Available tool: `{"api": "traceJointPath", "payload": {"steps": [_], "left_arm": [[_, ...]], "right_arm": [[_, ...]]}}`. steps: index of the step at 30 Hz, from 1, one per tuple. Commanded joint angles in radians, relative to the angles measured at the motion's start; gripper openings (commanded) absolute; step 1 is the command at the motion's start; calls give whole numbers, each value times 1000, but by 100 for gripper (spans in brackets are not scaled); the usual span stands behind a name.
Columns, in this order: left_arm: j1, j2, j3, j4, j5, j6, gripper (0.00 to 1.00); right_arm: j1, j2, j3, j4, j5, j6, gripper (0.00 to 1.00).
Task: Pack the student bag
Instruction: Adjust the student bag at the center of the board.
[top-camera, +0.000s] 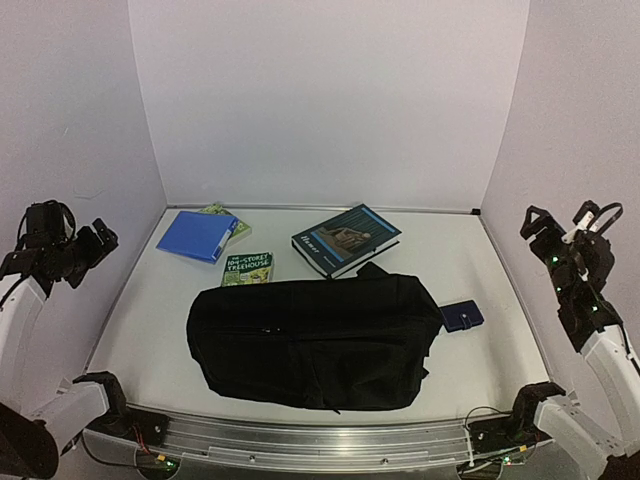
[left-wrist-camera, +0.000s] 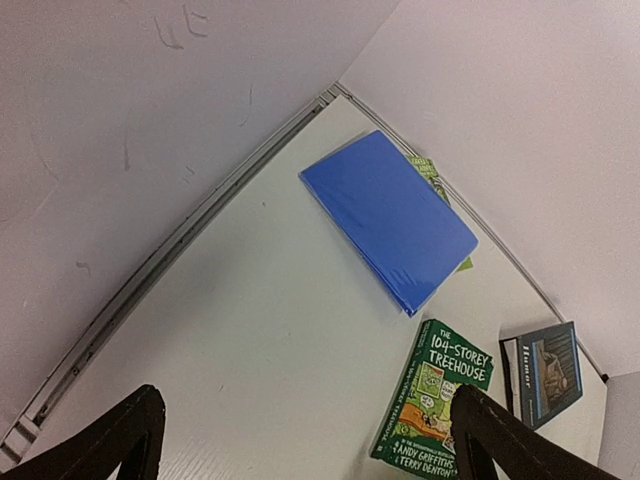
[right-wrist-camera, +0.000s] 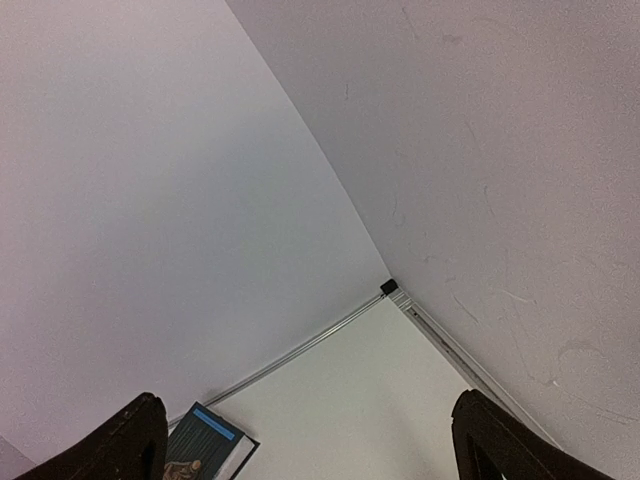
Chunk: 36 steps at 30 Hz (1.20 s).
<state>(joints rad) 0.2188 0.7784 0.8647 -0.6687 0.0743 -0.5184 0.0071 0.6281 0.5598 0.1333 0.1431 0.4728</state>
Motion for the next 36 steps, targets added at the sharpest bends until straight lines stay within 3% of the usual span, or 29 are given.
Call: {"api": "traceJointPath", "payload": {"steps": [1, 8, 11, 18, 23, 26, 31, 34, 36], "left_arm": [[-1, -1, 53, -38, 93, 73, 100], [-8, -24, -99, 132, 580, 115, 98], [-41, -51, -152, 190, 679, 105, 98], [-349, -17, -179, 262, 725, 108, 97], [-521, -30, -170, 249, 676, 155, 96], [-585, -56, -173, 244, 632, 169, 96], [-640, -26, -131, 172, 553, 203, 96], [-643, 49, -86, 148, 574, 231, 96], [-649, 90, -70, 153, 583, 247, 96]], "right_arm": [[2, 49, 101, -61, -151, 10, 98], [2, 150, 159, -114, -486, 10, 98], [2, 173, 148, -117, -565, 8, 98], [3, 178, 126, -121, -588, -6, 98], [3, 207, 122, -119, -600, -17, 98], [2, 225, 122, -118, -613, -27, 98], [16, 247, 121, -62, -835, -33, 98], [110, 265, 143, -55, -843, -42, 98], [245, 294, 171, -66, -796, -62, 98]]}}
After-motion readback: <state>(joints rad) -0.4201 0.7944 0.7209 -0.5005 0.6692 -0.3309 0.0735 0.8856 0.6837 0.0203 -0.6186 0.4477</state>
